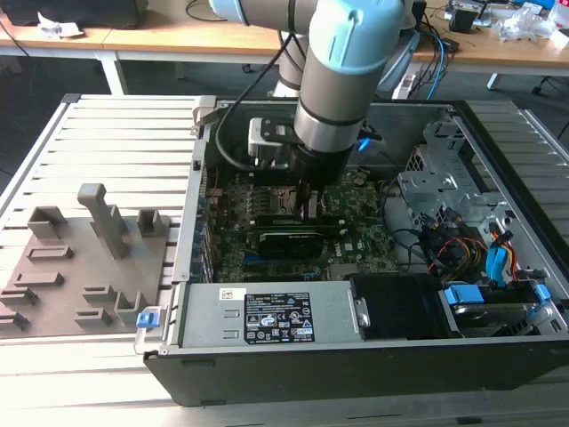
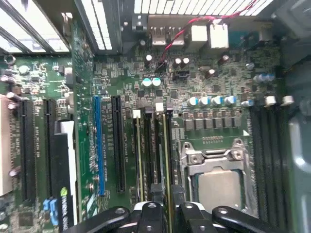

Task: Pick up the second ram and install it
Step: 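Insert the second ram into the second slot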

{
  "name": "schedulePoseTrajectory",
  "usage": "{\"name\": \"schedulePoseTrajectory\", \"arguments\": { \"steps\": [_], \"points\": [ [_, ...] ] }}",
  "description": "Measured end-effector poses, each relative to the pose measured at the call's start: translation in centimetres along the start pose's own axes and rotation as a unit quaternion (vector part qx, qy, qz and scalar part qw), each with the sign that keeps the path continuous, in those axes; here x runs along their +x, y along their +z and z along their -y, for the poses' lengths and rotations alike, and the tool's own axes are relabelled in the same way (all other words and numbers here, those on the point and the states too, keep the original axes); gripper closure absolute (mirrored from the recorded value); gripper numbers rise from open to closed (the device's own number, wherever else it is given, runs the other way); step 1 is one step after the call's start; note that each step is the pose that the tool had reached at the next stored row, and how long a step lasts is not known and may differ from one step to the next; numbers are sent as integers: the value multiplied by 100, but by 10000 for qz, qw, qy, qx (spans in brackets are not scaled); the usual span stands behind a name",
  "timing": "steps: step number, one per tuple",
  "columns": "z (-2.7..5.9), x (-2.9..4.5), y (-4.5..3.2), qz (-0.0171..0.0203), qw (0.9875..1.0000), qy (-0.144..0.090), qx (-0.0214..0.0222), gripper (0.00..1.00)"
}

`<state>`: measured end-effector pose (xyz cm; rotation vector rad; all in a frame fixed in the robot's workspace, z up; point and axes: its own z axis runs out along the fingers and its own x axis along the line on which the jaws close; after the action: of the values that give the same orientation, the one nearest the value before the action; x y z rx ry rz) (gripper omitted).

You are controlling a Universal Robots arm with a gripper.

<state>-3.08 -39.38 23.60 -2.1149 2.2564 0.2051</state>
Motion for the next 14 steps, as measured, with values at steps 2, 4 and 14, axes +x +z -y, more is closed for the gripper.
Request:
{"name": "schedulePoseTrajectory", "arguments": {
  "steps": [2,4,14],
  "points": [
    [-8,-49,-73,-28,10000,1,2,80],
    [-13,-75,-133,-44,10000,3,3,87],
    [-27,-119,-313,-65,10000,4,5,89]
  ]
}}
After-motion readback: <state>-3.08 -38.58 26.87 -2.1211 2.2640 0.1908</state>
